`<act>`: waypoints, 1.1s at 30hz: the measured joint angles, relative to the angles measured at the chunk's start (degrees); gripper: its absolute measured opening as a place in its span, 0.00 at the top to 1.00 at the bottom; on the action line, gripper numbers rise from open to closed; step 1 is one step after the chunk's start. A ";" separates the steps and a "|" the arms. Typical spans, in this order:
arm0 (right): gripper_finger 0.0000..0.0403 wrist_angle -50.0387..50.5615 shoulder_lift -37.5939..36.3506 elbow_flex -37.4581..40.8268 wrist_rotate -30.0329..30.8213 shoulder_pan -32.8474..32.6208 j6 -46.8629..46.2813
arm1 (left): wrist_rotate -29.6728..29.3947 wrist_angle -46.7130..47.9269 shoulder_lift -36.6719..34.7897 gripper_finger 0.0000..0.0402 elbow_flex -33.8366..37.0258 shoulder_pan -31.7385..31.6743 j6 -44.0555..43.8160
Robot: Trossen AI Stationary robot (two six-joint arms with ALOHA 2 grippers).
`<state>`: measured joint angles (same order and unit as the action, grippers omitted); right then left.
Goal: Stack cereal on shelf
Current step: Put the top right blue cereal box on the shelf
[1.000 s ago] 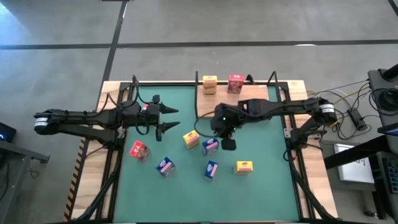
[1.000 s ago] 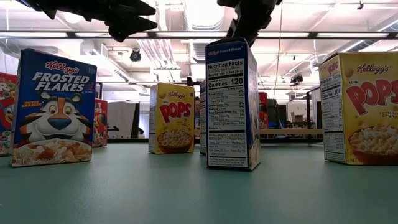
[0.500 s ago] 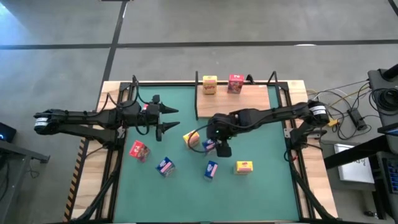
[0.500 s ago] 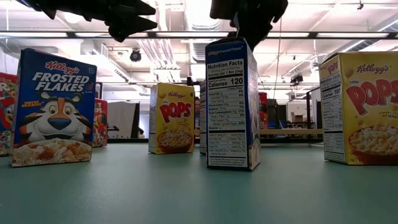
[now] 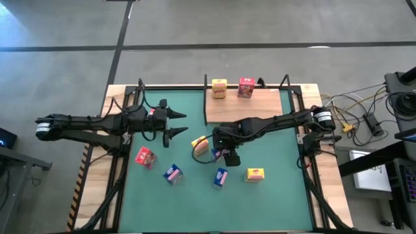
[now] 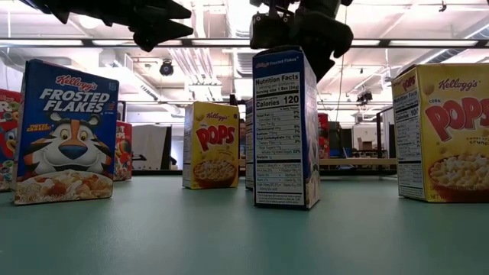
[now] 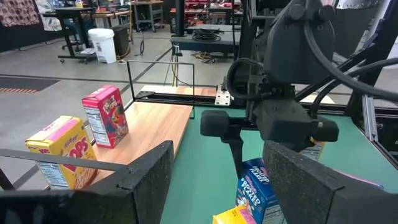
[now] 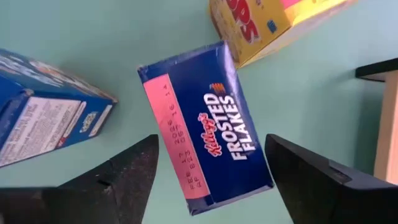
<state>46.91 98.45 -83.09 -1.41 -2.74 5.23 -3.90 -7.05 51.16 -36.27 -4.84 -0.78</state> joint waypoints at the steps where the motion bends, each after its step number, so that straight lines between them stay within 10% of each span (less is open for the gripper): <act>1: 0.33 -0.09 0.01 0.00 -0.04 0.00 0.04 | 0.00 0.00 0.00 0.42 0.00 0.00 0.00; 33: 0.51 6.83 -11.45 -0.02 -0.12 6.07 0.05 | 0.00 0.42 0.00 0.42 0.00 0.00 0.02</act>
<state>53.73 87.00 -83.11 -1.53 3.33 5.28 -3.90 -6.63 51.15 -36.27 -4.84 -0.75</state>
